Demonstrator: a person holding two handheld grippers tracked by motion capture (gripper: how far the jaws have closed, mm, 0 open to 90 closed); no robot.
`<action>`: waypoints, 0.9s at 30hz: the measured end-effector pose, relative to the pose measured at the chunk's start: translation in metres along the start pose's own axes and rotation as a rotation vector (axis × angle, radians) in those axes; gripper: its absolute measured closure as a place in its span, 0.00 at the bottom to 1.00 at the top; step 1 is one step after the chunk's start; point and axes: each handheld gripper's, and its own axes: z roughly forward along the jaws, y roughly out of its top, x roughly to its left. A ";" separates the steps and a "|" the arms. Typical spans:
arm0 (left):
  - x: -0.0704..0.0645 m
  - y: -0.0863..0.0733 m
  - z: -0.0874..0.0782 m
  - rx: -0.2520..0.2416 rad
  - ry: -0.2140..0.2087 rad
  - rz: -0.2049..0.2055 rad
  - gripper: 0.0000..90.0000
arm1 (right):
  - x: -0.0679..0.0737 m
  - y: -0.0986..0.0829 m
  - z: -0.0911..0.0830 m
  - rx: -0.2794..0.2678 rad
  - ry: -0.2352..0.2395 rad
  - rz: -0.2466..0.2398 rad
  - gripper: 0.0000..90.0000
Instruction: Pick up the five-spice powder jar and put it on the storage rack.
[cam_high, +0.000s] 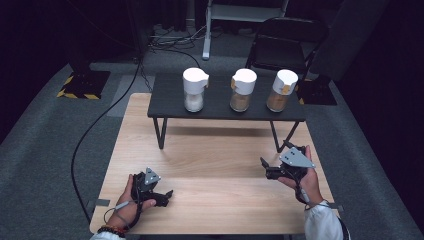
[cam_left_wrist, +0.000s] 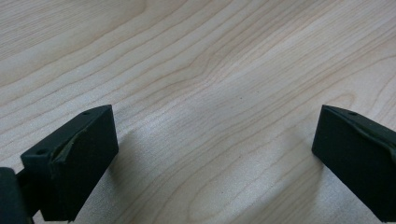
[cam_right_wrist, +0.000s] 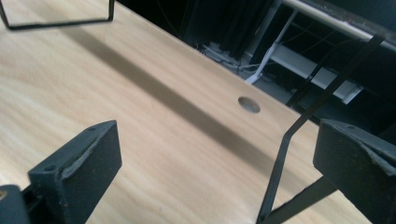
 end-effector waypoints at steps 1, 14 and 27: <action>0.000 0.000 0.000 0.000 0.000 0.002 0.00 | 0.001 -0.002 0.000 0.005 0.001 0.000 0.01; 0.000 0.000 0.000 0.000 0.000 -0.001 0.00 | 0.005 -0.017 -0.001 0.088 0.020 -0.006 0.01; 0.000 0.000 0.000 0.001 0.001 -0.002 0.00 | 0.006 -0.035 -0.007 0.168 0.012 0.028 0.01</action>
